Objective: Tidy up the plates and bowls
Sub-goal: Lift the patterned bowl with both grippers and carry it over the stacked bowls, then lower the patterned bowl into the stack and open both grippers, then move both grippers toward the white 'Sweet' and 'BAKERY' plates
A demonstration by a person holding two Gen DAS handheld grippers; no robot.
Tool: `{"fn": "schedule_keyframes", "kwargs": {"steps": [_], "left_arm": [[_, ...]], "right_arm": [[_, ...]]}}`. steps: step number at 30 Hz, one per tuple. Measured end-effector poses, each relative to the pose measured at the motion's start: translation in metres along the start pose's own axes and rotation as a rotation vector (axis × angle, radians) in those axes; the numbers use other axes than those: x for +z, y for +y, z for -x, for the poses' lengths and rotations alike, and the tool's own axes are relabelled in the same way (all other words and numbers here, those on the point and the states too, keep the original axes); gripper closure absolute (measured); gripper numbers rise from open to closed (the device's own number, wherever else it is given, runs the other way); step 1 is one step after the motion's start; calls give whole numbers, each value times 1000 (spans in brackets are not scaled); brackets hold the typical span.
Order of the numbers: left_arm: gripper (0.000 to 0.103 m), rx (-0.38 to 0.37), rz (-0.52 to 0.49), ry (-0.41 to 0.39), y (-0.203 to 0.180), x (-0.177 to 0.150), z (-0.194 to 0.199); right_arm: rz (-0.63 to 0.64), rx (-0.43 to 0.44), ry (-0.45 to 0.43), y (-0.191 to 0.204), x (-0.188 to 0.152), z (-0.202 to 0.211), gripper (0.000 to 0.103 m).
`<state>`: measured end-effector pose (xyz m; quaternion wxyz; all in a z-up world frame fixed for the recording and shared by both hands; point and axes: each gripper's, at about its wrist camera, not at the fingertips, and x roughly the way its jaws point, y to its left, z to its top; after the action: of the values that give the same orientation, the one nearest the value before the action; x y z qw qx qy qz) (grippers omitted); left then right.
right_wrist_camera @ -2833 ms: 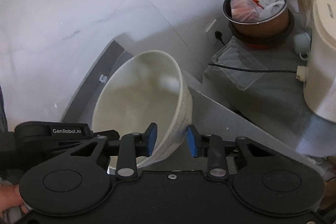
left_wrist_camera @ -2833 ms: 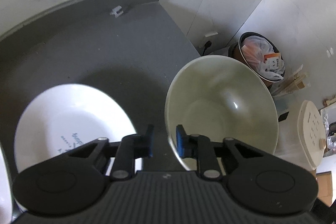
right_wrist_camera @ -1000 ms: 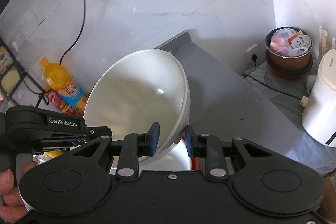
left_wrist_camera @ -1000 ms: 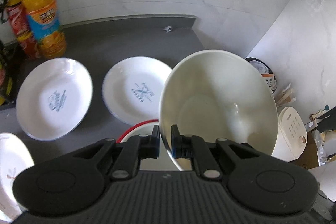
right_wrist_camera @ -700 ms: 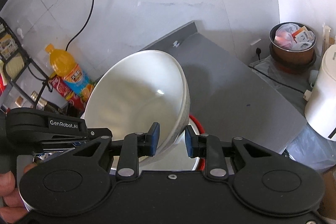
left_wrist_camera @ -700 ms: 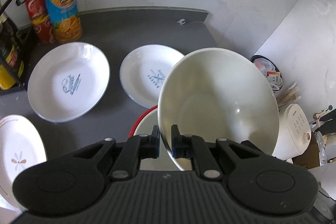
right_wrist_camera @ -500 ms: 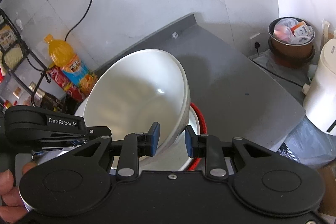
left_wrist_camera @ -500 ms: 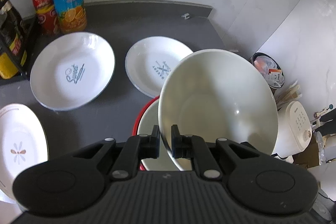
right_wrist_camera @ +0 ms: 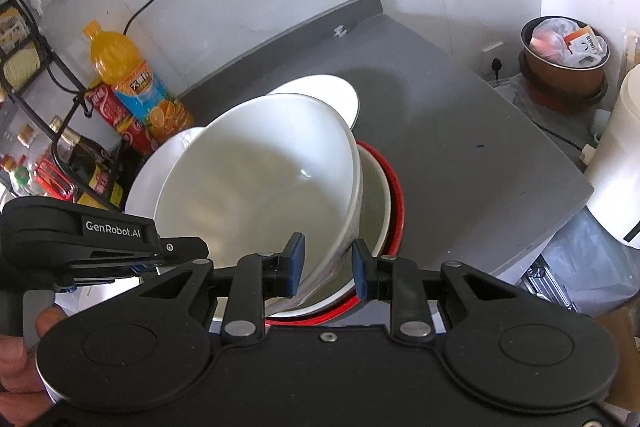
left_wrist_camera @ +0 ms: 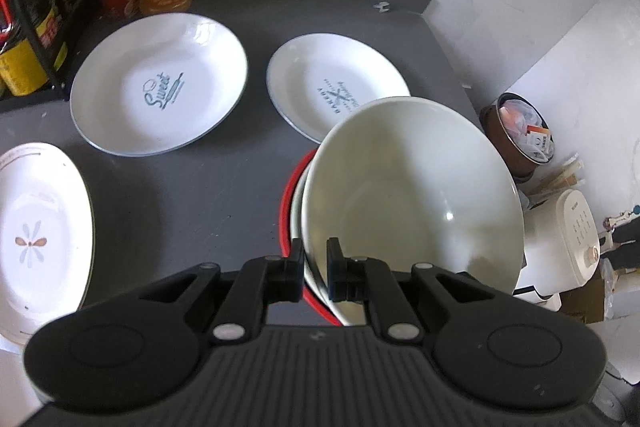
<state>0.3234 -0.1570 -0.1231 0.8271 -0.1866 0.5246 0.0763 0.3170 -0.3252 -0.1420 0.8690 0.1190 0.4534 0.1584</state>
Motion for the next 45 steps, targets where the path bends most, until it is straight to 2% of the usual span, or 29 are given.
{"fn": "schedule_keyframes", "kwargs": {"steps": [9, 14, 19, 26, 28, 30, 33, 37, 38, 40, 41, 45], "left_arm": [[94, 3, 16, 22, -1, 3, -12], [94, 23, -13, 14, -6, 5, -17], [94, 28, -5, 42, -4, 9, -19], [90, 44, -24, 31, -6, 8, -11], [81, 63, -30, 34, -5, 7, -7], [72, 71, -16, 39, -1, 5, -2], [58, 51, 28, 32, 9, 2, 11], [42, 97, 21, 7, 15, -3, 30], [41, 103, 23, -1, 17, -4, 35], [36, 110, 31, -19, 21, -5, 44], [34, 113, 33, -28, 23, -6, 49], [28, 122, 14, -59, 27, -8, 65]], "right_arm": [[25, -37, 24, 0, 3, -9, 78], [58, -47, 35, 3, 6, -14, 77], [105, -95, 38, 7, 7, -14, 72], [73, -66, 47, 1, 4, -5, 70], [53, -60, 39, -1, 3, 2, 63], [50, -69, 24, -2, 1, 8, 50], [45, -90, 5, -4, -5, 19, 47], [-12, -53, -36, -12, -8, 30, 47], [-22, -39, -49, -14, -7, 32, 49], [-37, -17, -52, -17, -5, 30, 63], [-45, -8, -48, -19, -3, 28, 75], [-82, 5, -41, -25, 0, 20, 88]]}}
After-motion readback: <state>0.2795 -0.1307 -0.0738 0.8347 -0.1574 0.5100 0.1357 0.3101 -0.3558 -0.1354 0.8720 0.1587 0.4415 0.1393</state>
